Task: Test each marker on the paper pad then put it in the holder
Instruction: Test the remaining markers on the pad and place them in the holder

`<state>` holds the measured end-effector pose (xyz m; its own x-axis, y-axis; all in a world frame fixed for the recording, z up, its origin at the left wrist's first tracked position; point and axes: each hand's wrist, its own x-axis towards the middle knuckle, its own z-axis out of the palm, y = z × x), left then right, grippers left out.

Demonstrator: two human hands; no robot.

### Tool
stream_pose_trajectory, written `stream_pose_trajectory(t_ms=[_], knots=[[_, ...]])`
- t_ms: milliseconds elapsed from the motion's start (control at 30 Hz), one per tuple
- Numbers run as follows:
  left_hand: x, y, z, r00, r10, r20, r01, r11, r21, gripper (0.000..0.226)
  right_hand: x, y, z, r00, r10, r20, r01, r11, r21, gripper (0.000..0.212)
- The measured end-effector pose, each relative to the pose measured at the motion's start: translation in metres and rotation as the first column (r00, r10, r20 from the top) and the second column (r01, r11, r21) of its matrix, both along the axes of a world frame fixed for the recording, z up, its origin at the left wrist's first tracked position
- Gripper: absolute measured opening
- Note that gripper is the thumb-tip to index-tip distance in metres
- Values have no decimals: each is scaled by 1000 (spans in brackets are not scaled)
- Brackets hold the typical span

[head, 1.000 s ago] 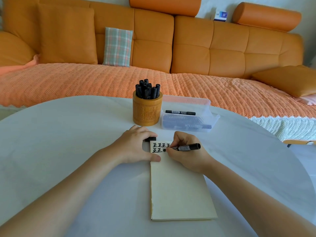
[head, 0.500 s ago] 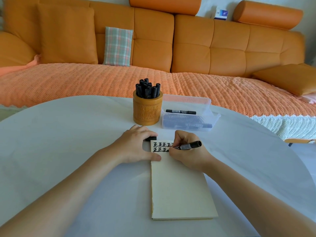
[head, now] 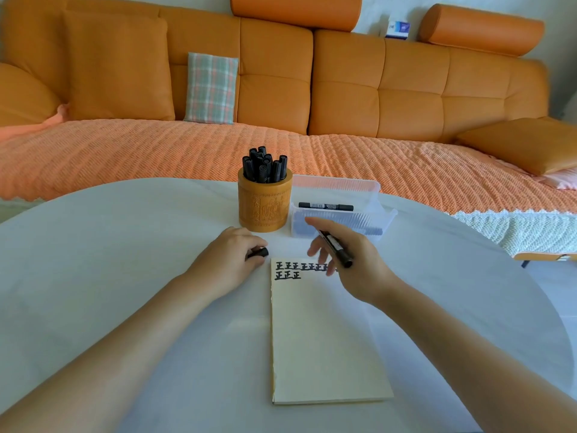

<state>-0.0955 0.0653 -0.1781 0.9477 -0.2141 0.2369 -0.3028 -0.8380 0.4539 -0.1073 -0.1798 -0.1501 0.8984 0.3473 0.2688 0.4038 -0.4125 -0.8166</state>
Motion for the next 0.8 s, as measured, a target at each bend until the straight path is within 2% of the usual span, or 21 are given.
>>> stream_pose_trajectory(t_ms=[133,200,333,400,500,800], knots=[[0,4,-1,999,49,-11,-49,999,11,27,-1,5,15,961,96,-260,-47,981,188,53],[0,5,2,999,47,11,-46,999,-26,26,-3,6,19,949,105,-298,-42,977,211,49],[-3,-1,16,998,50,26,-40,948,-314,29,-1,3,19,994,9,-107,-24,991,-133,29],[-5,-4,21,999,30,43,-13,940,-340,19,0,4,16,998,-24,-51,11,970,-243,29],[-8,-7,26,997,-13,71,36,942,-335,14,0,6,15,994,-105,22,106,931,-348,23],[-10,-8,29,995,-58,82,81,944,-319,16,0,8,12,984,-159,83,178,915,-362,22]])
